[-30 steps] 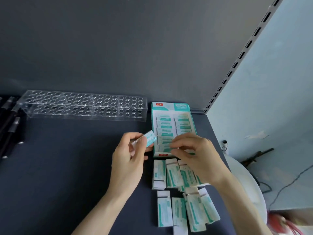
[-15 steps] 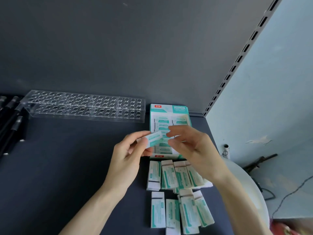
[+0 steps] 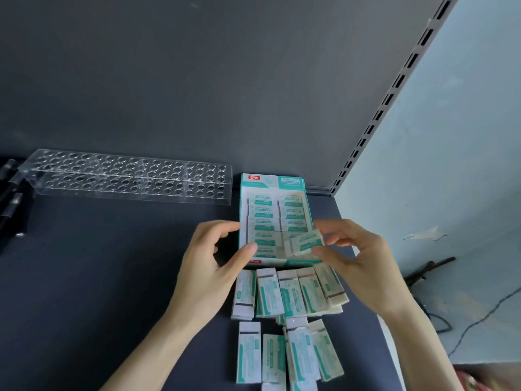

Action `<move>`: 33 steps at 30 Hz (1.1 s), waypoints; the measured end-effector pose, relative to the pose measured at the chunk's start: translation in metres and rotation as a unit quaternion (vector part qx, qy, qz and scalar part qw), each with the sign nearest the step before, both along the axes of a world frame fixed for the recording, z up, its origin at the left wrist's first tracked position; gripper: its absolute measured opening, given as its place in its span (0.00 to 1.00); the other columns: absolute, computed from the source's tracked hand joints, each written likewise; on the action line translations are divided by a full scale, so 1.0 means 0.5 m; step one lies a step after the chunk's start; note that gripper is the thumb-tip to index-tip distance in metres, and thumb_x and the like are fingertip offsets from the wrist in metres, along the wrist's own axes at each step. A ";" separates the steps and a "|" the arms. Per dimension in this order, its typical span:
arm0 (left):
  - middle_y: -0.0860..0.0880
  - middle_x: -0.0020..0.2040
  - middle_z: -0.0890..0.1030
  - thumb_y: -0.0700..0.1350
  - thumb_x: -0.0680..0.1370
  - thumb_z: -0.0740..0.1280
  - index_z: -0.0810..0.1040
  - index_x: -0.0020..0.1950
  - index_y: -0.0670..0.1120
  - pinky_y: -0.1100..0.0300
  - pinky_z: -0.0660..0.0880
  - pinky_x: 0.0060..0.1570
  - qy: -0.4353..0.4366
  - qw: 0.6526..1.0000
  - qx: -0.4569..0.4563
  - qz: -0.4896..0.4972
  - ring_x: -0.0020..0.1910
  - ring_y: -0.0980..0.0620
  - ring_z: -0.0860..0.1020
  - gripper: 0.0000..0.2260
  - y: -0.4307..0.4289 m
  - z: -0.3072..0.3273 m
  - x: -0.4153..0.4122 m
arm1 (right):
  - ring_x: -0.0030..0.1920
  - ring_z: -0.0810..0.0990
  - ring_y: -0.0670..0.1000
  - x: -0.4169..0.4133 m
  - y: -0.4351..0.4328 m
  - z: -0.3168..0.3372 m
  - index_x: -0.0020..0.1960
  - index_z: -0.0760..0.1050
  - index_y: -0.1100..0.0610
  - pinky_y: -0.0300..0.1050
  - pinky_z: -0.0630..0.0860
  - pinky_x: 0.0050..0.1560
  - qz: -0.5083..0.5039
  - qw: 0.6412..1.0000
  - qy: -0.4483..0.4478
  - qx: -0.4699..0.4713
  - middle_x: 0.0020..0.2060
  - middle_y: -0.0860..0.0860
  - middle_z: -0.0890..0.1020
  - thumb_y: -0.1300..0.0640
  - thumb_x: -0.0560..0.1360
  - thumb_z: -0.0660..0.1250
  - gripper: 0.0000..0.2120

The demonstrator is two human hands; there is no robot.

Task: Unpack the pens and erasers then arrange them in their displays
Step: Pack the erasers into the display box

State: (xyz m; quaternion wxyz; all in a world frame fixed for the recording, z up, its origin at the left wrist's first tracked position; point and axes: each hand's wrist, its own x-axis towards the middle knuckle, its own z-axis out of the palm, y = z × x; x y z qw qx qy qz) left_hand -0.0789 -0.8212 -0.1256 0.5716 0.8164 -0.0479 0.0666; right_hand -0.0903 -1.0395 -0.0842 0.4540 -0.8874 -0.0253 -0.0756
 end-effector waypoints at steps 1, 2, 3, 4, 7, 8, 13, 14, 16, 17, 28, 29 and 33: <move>0.62 0.56 0.76 0.57 0.70 0.68 0.77 0.58 0.54 0.76 0.66 0.52 0.011 1.000 0.004 -0.013 0.57 0.67 0.73 0.18 0.001 -0.005 0.000 | 0.44 0.75 0.42 -0.001 -0.001 -0.002 0.48 0.80 0.46 0.29 0.69 0.48 0.000 1.000 0.003 -0.011 0.42 0.44 0.81 0.63 0.69 0.73 0.13; 0.61 0.58 0.76 0.54 0.72 0.69 0.77 0.61 0.52 0.78 0.65 0.53 0.016 1.000 0.009 -0.023 0.58 0.67 0.73 0.19 0.001 -0.009 -0.001 | 0.45 0.75 0.40 -0.002 0.001 -0.004 0.46 0.79 0.45 0.27 0.68 0.48 0.001 1.000 0.004 -0.023 0.41 0.42 0.81 0.62 0.69 0.73 0.13; 0.60 0.59 0.77 0.51 0.73 0.70 0.76 0.63 0.50 0.79 0.64 0.53 0.016 0.999 0.013 -0.027 0.58 0.67 0.73 0.19 0.001 -0.012 0.000 | 0.46 0.74 0.40 -0.002 0.004 -0.007 0.45 0.79 0.44 0.25 0.66 0.47 0.003 0.999 0.001 -0.040 0.41 0.40 0.80 0.61 0.68 0.74 0.13; 0.60 0.59 0.77 0.48 0.73 0.70 0.76 0.63 0.50 0.80 0.64 0.53 0.012 0.999 0.016 -0.025 0.58 0.67 0.73 0.18 0.001 -0.014 -0.001 | 0.47 0.74 0.39 -0.002 0.007 -0.012 0.44 0.79 0.44 0.24 0.65 0.48 0.005 0.998 -0.004 -0.061 0.41 0.37 0.80 0.60 0.68 0.74 0.12; 0.59 0.58 0.78 0.45 0.74 0.71 0.76 0.63 0.50 0.79 0.65 0.52 0.006 1.000 0.012 -0.017 0.57 0.67 0.74 0.18 0.000 -0.015 -0.001 | 0.50 0.74 0.40 -0.001 0.010 -0.021 0.46 0.81 0.46 0.24 0.64 0.49 0.007 0.995 -0.011 -0.102 0.45 0.33 0.79 0.60 0.69 0.74 0.10; 0.59 0.58 0.78 0.44 0.74 0.71 0.76 0.63 0.50 0.80 0.65 0.51 0.003 1.000 0.013 -0.016 0.56 0.67 0.75 0.18 0.000 -0.014 -0.001 | 0.50 0.73 0.40 0.000 0.009 -0.022 0.47 0.82 0.47 0.24 0.64 0.50 0.009 0.994 -0.012 -0.112 0.45 0.33 0.79 0.59 0.70 0.73 0.09; 0.59 0.57 0.78 0.43 0.74 0.71 0.77 0.63 0.48 0.79 0.65 0.51 -0.007 1.000 0.017 -0.017 0.55 0.66 0.75 0.18 -0.003 -0.015 -0.001 | 0.49 0.71 0.44 0.001 0.004 -0.024 0.49 0.82 0.52 0.24 0.63 0.50 0.038 0.984 -0.017 -0.171 0.46 0.35 0.78 0.60 0.73 0.70 0.06; 0.58 0.57 0.78 0.44 0.74 0.71 0.77 0.63 0.48 0.79 0.65 0.51 -0.005 1.000 0.021 -0.019 0.56 0.65 0.75 0.18 -0.002 -0.016 0.000 | 0.50 0.70 0.46 0.002 0.006 -0.026 0.48 0.83 0.54 0.24 0.62 0.50 0.044 0.983 -0.012 -0.179 0.48 0.37 0.77 0.59 0.74 0.69 0.05; 0.58 0.58 0.78 0.44 0.74 0.71 0.77 0.64 0.48 0.78 0.65 0.52 0.002 1.000 0.025 -0.019 0.56 0.64 0.75 0.18 -0.001 -0.015 0.000 | 0.52 0.69 0.48 0.001 0.012 -0.033 0.47 0.84 0.55 0.23 0.61 0.51 0.061 0.981 0.005 -0.186 0.51 0.40 0.76 0.58 0.76 0.66 0.08; 0.58 0.58 0.78 0.44 0.74 0.71 0.77 0.64 0.48 0.78 0.65 0.52 0.004 1.000 0.025 -0.018 0.56 0.64 0.75 0.18 0.000 -0.014 0.001 | 0.54 0.69 0.49 -0.001 0.015 -0.036 0.48 0.83 0.55 0.23 0.61 0.52 0.067 0.981 0.010 -0.184 0.53 0.40 0.76 0.58 0.77 0.65 0.08; 0.59 0.45 0.75 0.66 0.67 0.61 0.78 0.53 0.50 0.57 0.68 0.50 -0.003 0.989 0.147 0.028 0.45 0.58 0.74 0.24 0.005 0.008 -0.092 | 0.36 0.74 0.45 -0.072 -0.006 -0.035 0.43 0.78 0.45 0.31 0.70 0.36 -0.096 0.995 0.015 0.000 0.37 0.44 0.77 0.50 0.68 0.72 0.05; 0.59 0.46 0.74 0.67 0.68 0.60 0.78 0.55 0.50 0.56 0.65 0.51 0.003 0.983 0.181 0.027 0.46 0.58 0.74 0.26 0.004 0.005 -0.102 | 0.36 0.74 0.44 -0.081 -0.005 -0.039 0.43 0.78 0.45 0.30 0.70 0.36 -0.098 0.995 0.031 -0.016 0.36 0.44 0.77 0.50 0.69 0.72 0.04; 0.57 0.47 0.72 0.66 0.72 0.61 0.80 0.56 0.52 0.60 0.56 0.50 0.014 0.970 0.241 0.023 0.49 0.55 0.72 0.23 0.004 0.002 -0.115 | 0.35 0.76 0.40 -0.097 0.006 -0.044 0.39 0.77 0.42 0.27 0.68 0.34 -0.097 0.993 0.063 -0.023 0.35 0.44 0.79 0.53 0.72 0.70 0.06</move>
